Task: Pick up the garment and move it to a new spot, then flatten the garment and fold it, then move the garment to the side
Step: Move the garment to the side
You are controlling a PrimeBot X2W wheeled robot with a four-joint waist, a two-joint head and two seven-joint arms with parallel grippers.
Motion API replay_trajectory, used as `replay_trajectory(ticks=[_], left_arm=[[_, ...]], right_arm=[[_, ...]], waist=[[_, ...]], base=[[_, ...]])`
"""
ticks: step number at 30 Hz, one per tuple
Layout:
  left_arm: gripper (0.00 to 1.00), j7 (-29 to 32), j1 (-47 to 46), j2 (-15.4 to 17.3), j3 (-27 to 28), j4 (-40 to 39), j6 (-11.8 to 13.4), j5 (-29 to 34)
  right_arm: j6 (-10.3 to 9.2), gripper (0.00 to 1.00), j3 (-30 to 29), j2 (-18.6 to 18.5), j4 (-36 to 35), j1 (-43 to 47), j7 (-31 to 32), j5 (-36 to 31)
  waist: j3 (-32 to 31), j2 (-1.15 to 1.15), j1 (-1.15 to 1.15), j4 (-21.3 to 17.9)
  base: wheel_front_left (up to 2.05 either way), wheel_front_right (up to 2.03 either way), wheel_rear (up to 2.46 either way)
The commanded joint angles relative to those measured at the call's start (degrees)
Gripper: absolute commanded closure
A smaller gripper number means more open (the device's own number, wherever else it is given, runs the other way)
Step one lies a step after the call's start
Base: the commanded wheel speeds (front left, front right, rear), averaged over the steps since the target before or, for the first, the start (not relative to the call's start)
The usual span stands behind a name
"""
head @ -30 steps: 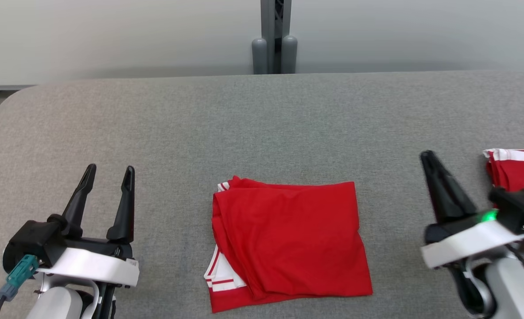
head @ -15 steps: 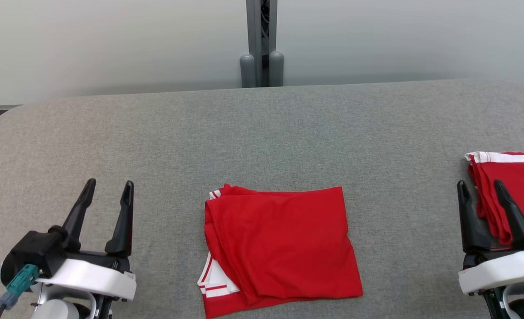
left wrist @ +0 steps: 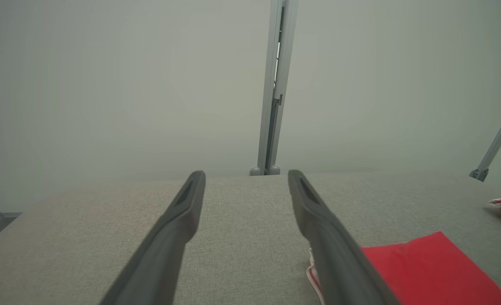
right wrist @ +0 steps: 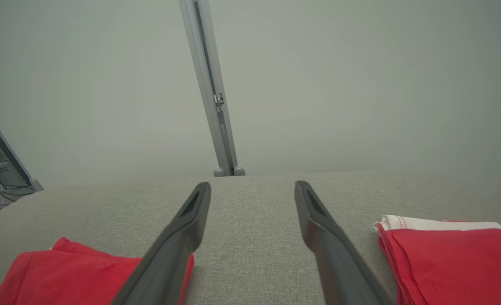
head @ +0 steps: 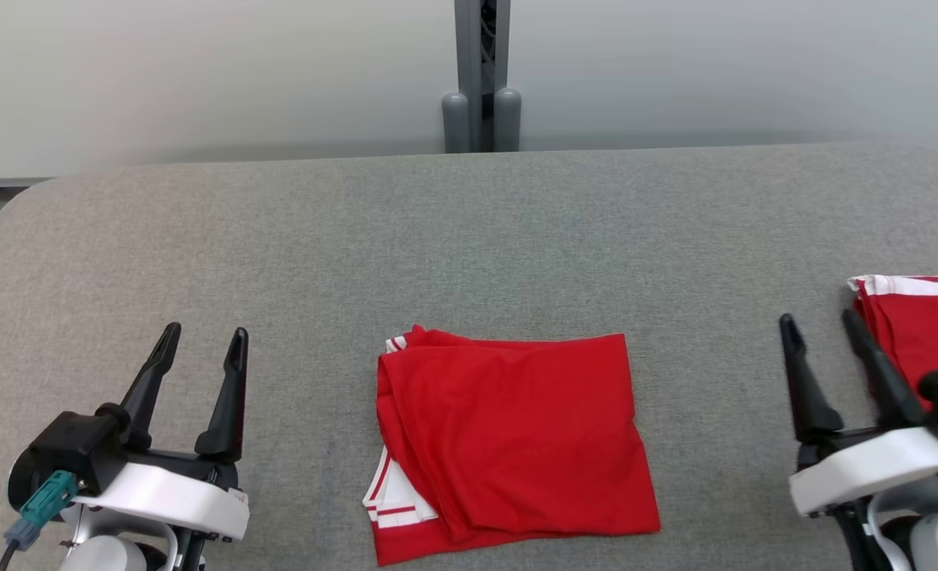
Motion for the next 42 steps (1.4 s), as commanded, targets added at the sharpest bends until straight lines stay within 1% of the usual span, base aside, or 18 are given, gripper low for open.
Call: replay_trajectory(ticks=[1,6,11,13,14,17,18,19,21,23,25,29,34,37,40,42], left_arm=[[0.00,-0.14,-1.13,0.01,-0.05,-0.11,-0.15,-0.19],[0.00,-0.32,-2.04,-0.50,-0.74,0.26,-0.46,-0.08],[0.00,-0.71,-2.62,-1.09,-1.15,0.89,-0.77,-0.29],[0.00,-0.89,-2.74,-1.37,-1.24,1.26,-0.83,-0.35],[0.00,-0.89,-2.74,-1.37,-1.24,1.26,-0.83,-0.35],[0.00,-1.00,-3.38,-1.71,-1.39,1.64,-0.91,-0.37],[0.00,-1.01,-3.57,-1.80,-1.42,1.73,-1.04,-0.32],[0.00,-1.08,-3.72,-1.87,-1.50,1.80,-1.08,-0.29],[0.00,-1.23,-3.77,-1.89,-1.49,1.96,-1.12,-0.33],[0.00,-1.36,-3.61,-1.92,-1.36,1.99,-1.05,-0.37],[0.00,-1.46,-3.46,-2.03,-1.15,1.85,-0.79,-0.43],[0.00,-1.58,-3.18,-2.11,-1.03,1.65,-0.88,-0.52],[0.00,-1.84,-3.07,-2.08,-0.89,0.95,-0.70,-0.33],[0.00,-1.89,-3.88,-2.14,-1.39,0.25,-0.86,0.20],[0.00,-1.63,-4.92,-1.66,-1.43,-0.48,-0.95,0.43],[0.00,-1.15,-5.25,-1.46,-1.55,-0.93,-1.08,0.59]], right_arm=[[0.00,0.00,0.90,-0.39,1.31,-0.71,1.32,0.61],[0.00,0.00,8.31,-1.03,7.55,-2.75,5.91,2.97],[0.00,0.00,15.86,-0.84,15.67,-4.76,7.45,7.47],[0.00,0.00,18.07,-0.97,19.20,-6.14,7.48,8.79],[0.00,0.00,18.07,-0.97,19.20,-6.14,7.48,8.79],[0.00,0.00,20.24,-0.72,24.22,-8.36,7.01,10.65],[0.00,0.52,20.70,-0.62,25.65,-9.08,7.03,11.26],[0.00,1.00,21.18,-0.59,26.79,-9.91,6.67,11.62],[0.00,1.00,22.48,-0.85,28.01,-11.52,5.89,12.24],[0.00,1.00,23.44,-2.21,28.04,-13.19,4.36,11.70],[0.00,1.00,24.37,-3.37,26.51,-14.68,3.10,11.14],[0.00,1.00,25.94,-7.54,20.56,-17.02,2.78,8.36],[0.00,1.00,26.92,-14.25,9.16,-18.38,7.06,4.35],[0.00,1.00,25.26,-18.17,2.73,-17.82,10.39,2.61],[-0.01,1.00,23.14,-20.75,-2.27,-16.36,13.49,1.77],[0.00,1.00,21.59,-21.72,-4.36,-15.65,14.85,1.81]], waist=[[0.38,0.00,0.00,0.49],[1.53,0.00,0.00,2.11],[2.70,0.00,0.00,3.58],[3.05,0.00,0.00,3.94],[3.05,0.00,0.00,3.94],[3.50,0.00,0.00,4.27],[3.62,0.00,0.00,4.35],[3.73,0.00,0.00,4.43],[3.94,0.00,0.00,4.45],[4.10,0.00,0.00,4.18],[4.27,0.00,0.00,3.44],[4.40,0.00,0.00,1.11],[4.90,0.00,0.00,-3.71],[5.51,0.00,0.00,-6.63],[6.45,0.00,0.00,-9.86],[7.19,0.00,0.00,-12.01]], base=[[0.00,0.00,0.00],[0.00,0.00,0.00],[0.00,0.00,0.00],[0.00,0.00,0.00],[0.00,0.00,0.00],[0.00,0.00,0.00],[0.00,0.00,0.00],[0.00,0.00,0.00],[0.00,0.00,0.00],[0.00,0.00,0.00],[0.00,0.00,0.00],[0.00,0.00,0.00],[0.00,0.00,0.00],[0.00,0.00,0.00],[0.00,0.00,0.00],[0.00,0.00,0.00]])
